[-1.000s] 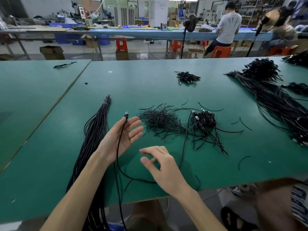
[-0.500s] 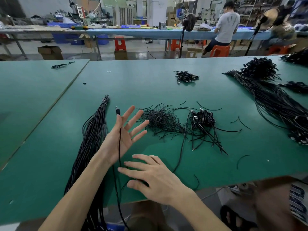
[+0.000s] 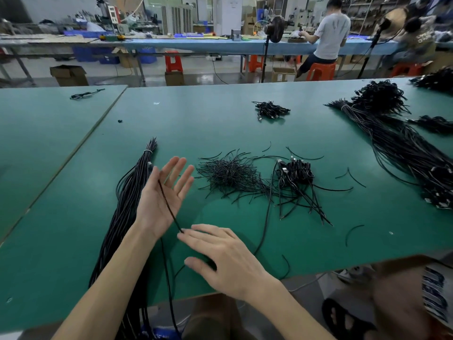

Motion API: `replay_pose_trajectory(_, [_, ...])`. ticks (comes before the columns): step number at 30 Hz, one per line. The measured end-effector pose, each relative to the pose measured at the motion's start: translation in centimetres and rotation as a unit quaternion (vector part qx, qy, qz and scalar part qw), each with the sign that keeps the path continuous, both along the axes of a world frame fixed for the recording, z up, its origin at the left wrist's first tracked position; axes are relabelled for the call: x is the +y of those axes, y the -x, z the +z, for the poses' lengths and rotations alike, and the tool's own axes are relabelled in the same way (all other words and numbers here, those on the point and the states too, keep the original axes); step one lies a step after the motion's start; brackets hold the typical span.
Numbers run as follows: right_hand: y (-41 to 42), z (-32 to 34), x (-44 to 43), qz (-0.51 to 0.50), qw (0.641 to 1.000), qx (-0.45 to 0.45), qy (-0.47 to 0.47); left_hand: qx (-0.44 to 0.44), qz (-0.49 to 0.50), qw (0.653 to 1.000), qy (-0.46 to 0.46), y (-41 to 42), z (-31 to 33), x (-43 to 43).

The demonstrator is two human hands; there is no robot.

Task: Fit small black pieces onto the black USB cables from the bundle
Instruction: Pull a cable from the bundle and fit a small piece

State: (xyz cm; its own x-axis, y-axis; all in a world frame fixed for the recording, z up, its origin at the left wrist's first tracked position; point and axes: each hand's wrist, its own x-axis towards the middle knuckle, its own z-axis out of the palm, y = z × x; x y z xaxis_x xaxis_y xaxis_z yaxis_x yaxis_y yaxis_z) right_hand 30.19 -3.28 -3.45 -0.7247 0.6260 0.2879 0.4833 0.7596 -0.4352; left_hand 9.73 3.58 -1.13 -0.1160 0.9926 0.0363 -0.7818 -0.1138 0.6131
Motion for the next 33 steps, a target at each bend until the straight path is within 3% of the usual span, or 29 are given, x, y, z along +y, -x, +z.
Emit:
replay_pose_trajectory(5, [-0.1, 0.0, 0.5, -0.131, 0.982, 0.133, 0.04, -0.067, 0.014, 0.998, 0.003, 1.3, 0.1, -0.1])
replay_pose_trajectory(10, [-0.4, 0.1, 0.8, -0.172, 0.955, 0.207, 0.121, -0.034, 0.005, 0.999, 0.028, 0.5, 0.4, -0.3])
replay_pose_trajectory(14, [-0.9, 0.3, 1.3, -0.213, 0.917, 0.259, 0.218, -0.002, -0.064, 0.998, 0.009, 0.7, 0.4, -0.8])
replay_pose_trajectory(17, [-0.7, 0.3, 1.4, -0.2, 0.917, 0.245, 0.243, -0.01, -0.066, 0.998, 0.005, 1.2, 0.3, -0.8])
replay_pose_trajectory(20, [-0.4, 0.1, 1.3, -0.191, 0.923, 0.219, 0.252, -0.022, -0.006, 0.999, 0.046, 1.5, 0.2, -0.4])
replay_pose_trajectory(26, [-0.7, 0.2, 1.4, -0.197, 0.907, 0.254, 0.271, 0.069, 0.136, 0.982, 0.108, 1.3, -0.3, 0.2])
replay_pose_trajectory(33, [-0.8, 0.4, 1.2, -0.202, 0.897, 0.272, 0.285, 0.068, 0.075, 0.991, 0.084, 1.9, -0.2, 0.0])
